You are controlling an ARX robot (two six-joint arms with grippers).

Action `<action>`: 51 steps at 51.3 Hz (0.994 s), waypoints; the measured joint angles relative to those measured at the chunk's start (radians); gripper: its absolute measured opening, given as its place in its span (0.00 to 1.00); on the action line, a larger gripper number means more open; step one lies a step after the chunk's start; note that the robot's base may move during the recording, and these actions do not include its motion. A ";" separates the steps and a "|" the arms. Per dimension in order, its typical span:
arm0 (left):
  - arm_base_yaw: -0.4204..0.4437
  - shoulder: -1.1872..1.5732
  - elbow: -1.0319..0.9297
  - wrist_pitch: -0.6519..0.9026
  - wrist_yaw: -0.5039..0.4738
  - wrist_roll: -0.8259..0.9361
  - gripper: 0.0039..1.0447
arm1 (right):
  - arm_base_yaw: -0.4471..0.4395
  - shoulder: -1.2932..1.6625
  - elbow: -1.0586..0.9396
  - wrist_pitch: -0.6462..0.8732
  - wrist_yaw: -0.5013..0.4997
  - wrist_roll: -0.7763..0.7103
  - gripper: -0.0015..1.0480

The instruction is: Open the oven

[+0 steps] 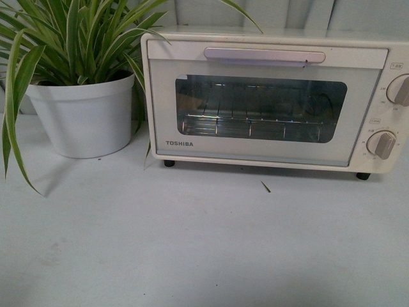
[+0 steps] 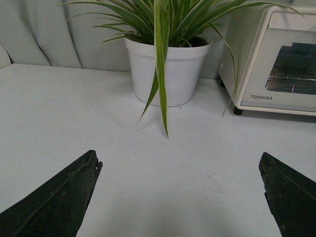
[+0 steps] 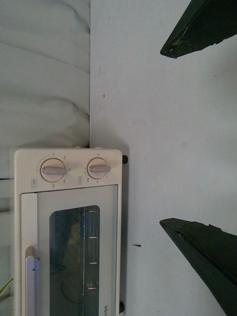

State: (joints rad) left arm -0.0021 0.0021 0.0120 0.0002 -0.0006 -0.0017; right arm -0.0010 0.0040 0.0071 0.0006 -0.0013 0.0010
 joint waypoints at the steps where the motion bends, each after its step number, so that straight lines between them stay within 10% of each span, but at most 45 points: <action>1: 0.000 0.000 0.000 0.000 0.000 0.000 0.94 | 0.000 0.000 0.000 0.000 0.000 0.000 0.91; 51: 0.000 0.000 0.000 0.000 0.000 0.000 0.94 | 0.000 0.000 0.000 0.000 0.000 0.000 0.91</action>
State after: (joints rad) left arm -0.0021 0.0021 0.0120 0.0002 -0.0006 -0.0017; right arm -0.0010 0.0040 0.0071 0.0006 -0.0013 0.0010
